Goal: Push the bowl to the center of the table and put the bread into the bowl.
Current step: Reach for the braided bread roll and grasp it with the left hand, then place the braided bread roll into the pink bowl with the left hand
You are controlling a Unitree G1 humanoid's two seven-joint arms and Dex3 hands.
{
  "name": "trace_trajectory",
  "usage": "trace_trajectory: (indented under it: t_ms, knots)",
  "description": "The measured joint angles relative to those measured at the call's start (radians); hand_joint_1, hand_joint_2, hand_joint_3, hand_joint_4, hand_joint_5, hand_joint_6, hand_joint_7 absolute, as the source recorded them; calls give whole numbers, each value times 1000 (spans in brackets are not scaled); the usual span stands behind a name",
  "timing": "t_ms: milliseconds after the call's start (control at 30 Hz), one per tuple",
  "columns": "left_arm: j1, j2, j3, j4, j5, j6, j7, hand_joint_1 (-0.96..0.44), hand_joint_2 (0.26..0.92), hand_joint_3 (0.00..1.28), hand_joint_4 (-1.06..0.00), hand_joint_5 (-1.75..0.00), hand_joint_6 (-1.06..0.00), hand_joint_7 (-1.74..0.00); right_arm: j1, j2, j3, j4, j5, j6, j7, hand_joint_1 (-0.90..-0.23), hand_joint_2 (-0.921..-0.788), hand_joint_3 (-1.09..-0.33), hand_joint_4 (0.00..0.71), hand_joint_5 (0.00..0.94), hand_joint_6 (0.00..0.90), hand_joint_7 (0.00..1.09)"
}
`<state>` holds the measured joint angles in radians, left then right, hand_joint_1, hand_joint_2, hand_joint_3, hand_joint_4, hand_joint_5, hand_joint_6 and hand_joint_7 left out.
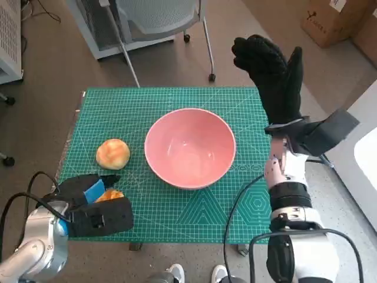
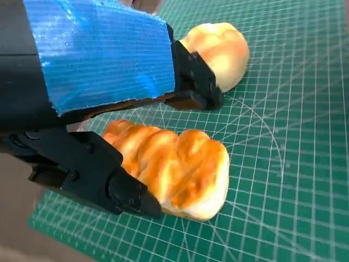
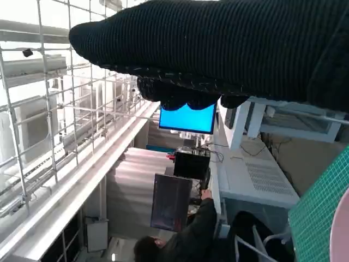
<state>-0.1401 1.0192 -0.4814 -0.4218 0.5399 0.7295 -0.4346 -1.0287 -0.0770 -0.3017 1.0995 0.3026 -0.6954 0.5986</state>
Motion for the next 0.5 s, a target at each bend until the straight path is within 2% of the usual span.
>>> trace_trajectory:
  t_ms: [67, 100, 133, 233, 300, 400, 500]
  knots:
    - [12, -4, 22, -6, 2, -15, -12, 21, 739, 417, -624, -1394, -674, -962, 0, -1, 0, -4, 2, 0, 2, -594, -921, -540, 369, 9, 540, 19]
    - [15, -6, 34, -13, 2, -19, -24, 15, 698, 494, -622, -1429, -673, -1002, 0, -2, 0, -5, 3, 0, 2, -594, -921, -540, 371, 9, 540, 19]
    - [19, -8, 48, -22, 2, -21, -33, 13, 689, 509, -624, -1429, -671, -1021, 0, -3, 0, -6, 4, 1, 3, -595, -921, -539, 372, 10, 541, 19]
    - [30, -16, 94, -48, -6, -22, -62, 7, 747, 389, -655, -1318, -661, -1091, 0, -6, 1, -7, 6, 2, 6, -594, -921, -539, 374, 10, 542, 18]
    - [40, -20, 127, -73, -10, -25, -74, 5, 828, 232, -670, -1248, -660, -1109, 0, -8, 2, -7, 6, 3, 8, -589, -921, -539, 375, 9, 544, 18]
    - [51, -26, 178, -108, -17, -44, -85, 4, 866, 158, -678, -1216, -660, -1116, 0, -12, 2, -7, 6, 4, 9, -587, -921, -539, 376, 8, 545, 18]
    - [62, -41, 242, -139, -39, -62, -93, 4, 876, 116, -706, -1191, -689, -1075, 0, -14, 3, -6, 6, 4, 11, -587, -921, -539, 376, 7, 546, 17]
